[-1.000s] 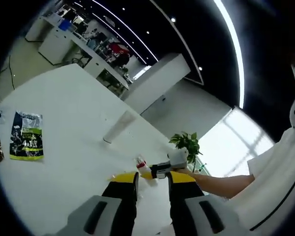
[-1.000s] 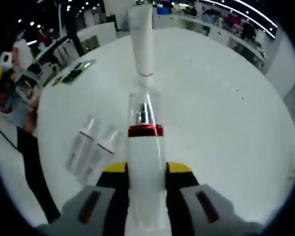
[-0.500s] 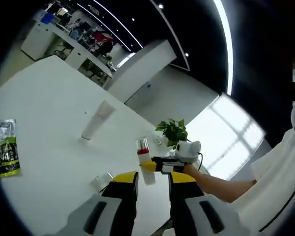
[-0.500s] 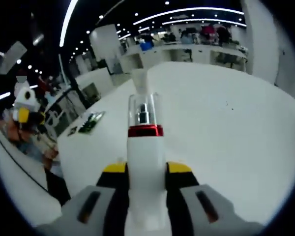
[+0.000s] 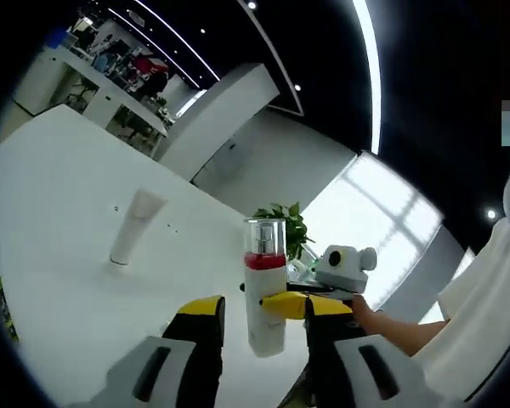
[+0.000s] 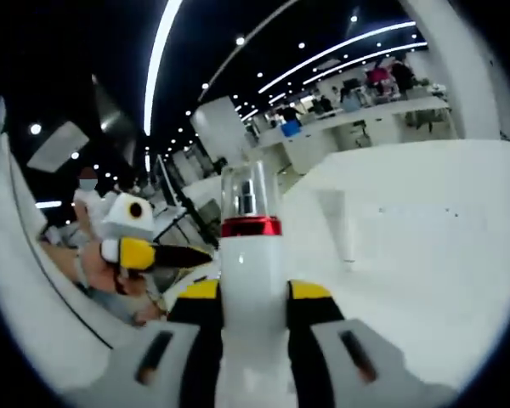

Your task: Arrange the skincare products in the storage area until every visible bottle or jar stands upright without overlapping.

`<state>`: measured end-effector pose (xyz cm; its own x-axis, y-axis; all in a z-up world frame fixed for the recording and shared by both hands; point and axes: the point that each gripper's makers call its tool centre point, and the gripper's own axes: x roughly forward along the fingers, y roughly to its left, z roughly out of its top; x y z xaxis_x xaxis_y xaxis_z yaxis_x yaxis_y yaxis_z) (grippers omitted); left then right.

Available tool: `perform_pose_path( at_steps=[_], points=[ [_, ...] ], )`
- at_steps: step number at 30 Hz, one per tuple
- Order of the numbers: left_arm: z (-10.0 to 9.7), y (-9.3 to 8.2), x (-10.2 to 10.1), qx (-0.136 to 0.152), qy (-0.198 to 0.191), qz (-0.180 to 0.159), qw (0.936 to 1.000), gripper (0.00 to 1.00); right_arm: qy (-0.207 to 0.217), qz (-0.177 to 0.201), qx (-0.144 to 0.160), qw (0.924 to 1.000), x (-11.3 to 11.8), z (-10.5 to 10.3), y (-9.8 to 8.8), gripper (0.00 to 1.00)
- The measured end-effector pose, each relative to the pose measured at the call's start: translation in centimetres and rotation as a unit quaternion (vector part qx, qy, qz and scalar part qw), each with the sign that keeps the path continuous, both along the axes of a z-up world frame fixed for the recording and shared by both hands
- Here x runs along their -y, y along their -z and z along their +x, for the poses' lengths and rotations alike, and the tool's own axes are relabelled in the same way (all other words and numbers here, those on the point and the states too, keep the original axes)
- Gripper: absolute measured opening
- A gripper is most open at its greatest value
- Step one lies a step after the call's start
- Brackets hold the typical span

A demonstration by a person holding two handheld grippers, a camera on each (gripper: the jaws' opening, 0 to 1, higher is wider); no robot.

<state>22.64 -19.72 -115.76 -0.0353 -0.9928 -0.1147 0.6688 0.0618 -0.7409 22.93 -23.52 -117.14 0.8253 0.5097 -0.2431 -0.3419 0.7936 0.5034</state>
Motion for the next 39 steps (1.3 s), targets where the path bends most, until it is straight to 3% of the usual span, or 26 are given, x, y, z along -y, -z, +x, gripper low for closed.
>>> perform_pose_path(
  at_steps=[6,12,16,21,24,28,39],
  points=[
    [0.1,-0.6,0.1,0.008,0.011,-0.013,0.9998,0.47,-0.037,0.012,0.031,0.9988,-2.6,0.3,-1.6,0.26],
    [-0.1,-3.0,0.1,0.007,0.037,-0.071,0.9968,0.48,-0.071,0.035,0.038,0.9961,-4.9,0.0,-2.4,0.26],
    [-0.2,-3.6,0.0,0.020,0.048,-0.082,0.9953,0.49,-0.102,0.058,0.050,0.9918,-6.6,-0.2,-3.5,0.26],
    [-0.5,-4.6,-0.2,0.014,0.067,-0.109,0.9917,0.49,-0.128,0.072,0.051,0.9879,-7.9,-0.4,-4.2,0.26],
    [-0.4,-4.8,-0.2,0.031,0.071,-0.118,0.9899,0.44,-0.141,0.077,0.053,0.9855,-8.3,-0.7,-4.4,0.26],
    [-0.8,-5.9,-0.1,0.015,0.088,-0.144,0.9856,0.36,-0.152,0.090,0.052,0.9829,-8.6,-0.8,-4.6,0.26],
    [-1.0,-7.3,0.2,0.026,0.111,-0.173,0.9783,0.35,-0.161,0.141,0.067,0.9745,-9.0,-0.5,-6.2,0.27]
  ],
)
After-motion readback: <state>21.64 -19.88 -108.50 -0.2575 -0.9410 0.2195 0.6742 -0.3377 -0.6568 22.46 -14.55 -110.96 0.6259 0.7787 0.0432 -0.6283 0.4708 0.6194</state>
